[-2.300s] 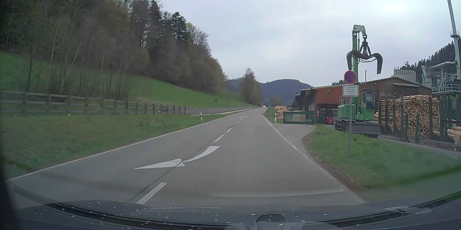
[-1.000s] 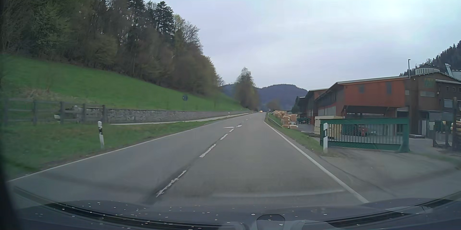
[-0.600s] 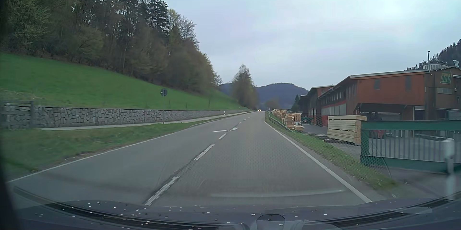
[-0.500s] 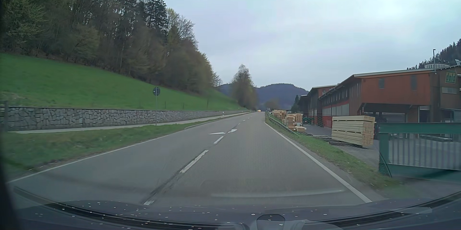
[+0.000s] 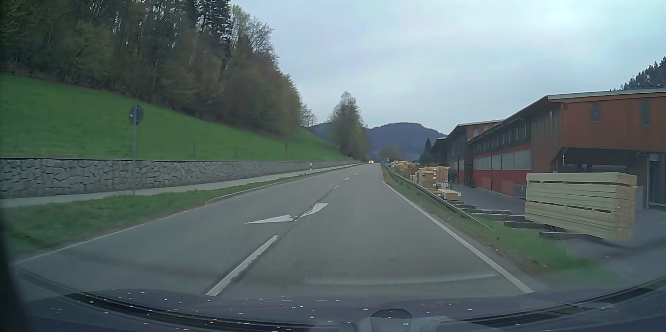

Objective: Follow the waypoints while adhering to traffic rules and regulations

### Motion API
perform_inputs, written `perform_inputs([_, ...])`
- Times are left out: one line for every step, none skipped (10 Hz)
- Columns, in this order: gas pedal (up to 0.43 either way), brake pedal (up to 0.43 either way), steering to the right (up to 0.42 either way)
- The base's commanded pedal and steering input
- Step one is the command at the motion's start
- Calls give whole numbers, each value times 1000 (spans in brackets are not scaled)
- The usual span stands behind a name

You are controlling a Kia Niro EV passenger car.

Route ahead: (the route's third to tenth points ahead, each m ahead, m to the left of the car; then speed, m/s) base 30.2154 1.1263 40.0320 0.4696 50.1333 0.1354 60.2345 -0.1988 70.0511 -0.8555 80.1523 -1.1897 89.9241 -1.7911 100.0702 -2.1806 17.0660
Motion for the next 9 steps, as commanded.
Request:
perform_inputs([150, 0, 5])
perform_inputs([150, 0, 5])
perform_inputs([150, 0, 5])
perform_inputs([150, 0, 5])
perform_inputs([150, 0, 4])
perform_inputs([150, 0, 4])
perform_inputs([150, 0, 4])
perform_inputs([150, 0, 4])
perform_inputs([150, 0, 5])
